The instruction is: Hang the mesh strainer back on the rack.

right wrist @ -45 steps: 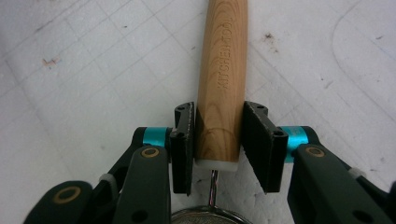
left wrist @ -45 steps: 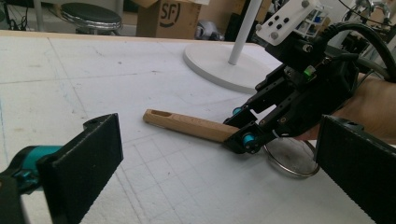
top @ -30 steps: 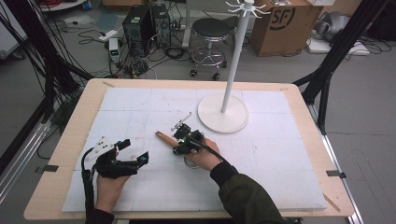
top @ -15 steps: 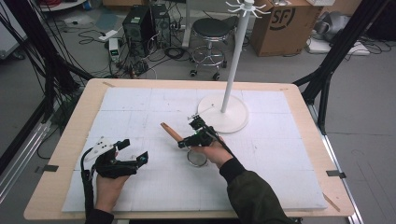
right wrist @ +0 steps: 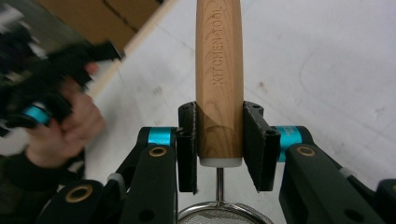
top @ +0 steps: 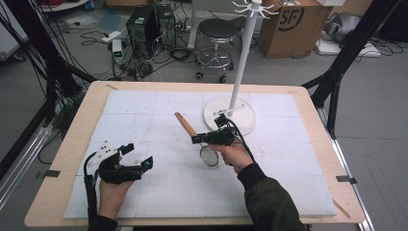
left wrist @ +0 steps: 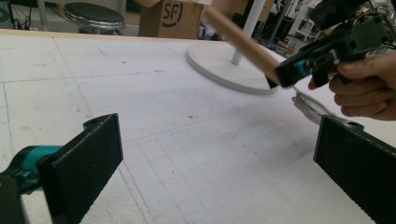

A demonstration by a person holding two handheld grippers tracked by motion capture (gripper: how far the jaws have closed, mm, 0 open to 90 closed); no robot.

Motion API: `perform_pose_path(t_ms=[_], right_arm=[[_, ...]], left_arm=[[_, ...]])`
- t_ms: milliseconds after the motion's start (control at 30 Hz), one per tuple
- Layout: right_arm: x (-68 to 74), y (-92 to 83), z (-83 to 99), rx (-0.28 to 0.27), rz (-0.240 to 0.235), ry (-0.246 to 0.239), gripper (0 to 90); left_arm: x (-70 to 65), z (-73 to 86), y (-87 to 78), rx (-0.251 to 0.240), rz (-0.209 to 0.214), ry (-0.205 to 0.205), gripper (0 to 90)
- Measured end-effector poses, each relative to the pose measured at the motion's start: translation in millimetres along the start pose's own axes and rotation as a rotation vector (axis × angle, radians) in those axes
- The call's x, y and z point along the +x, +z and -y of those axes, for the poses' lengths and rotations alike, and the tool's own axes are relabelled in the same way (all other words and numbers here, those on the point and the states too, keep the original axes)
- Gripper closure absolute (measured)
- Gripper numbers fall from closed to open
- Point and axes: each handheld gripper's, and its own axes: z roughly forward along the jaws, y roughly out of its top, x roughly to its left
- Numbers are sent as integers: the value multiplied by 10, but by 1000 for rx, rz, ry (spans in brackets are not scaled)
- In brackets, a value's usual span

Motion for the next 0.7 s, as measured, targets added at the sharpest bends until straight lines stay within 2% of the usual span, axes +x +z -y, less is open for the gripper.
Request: perform_pose_path(t_ms=[200, 367, 500, 633, 700], right_arm=[[-56, -265, -29, -146, -41, 17, 690], [-89, -461, -47, -239, -63, 18, 689], [-94, -613, -54, -315, -51, 14, 689], [-116, -727, -58, -358, -31, 4, 689], [-120, -803, -59, -396, -19, -3, 689]], left_arm=[[-4, -6, -10, -6, -1, 6, 19], [0, -6, -8, -8, -5, 5, 20], [-7, -7, 8, -3, -3, 7, 19], [-9, -8, 8, -2, 1, 12, 19], [-8, -9, 20, -2, 5, 9, 19]])
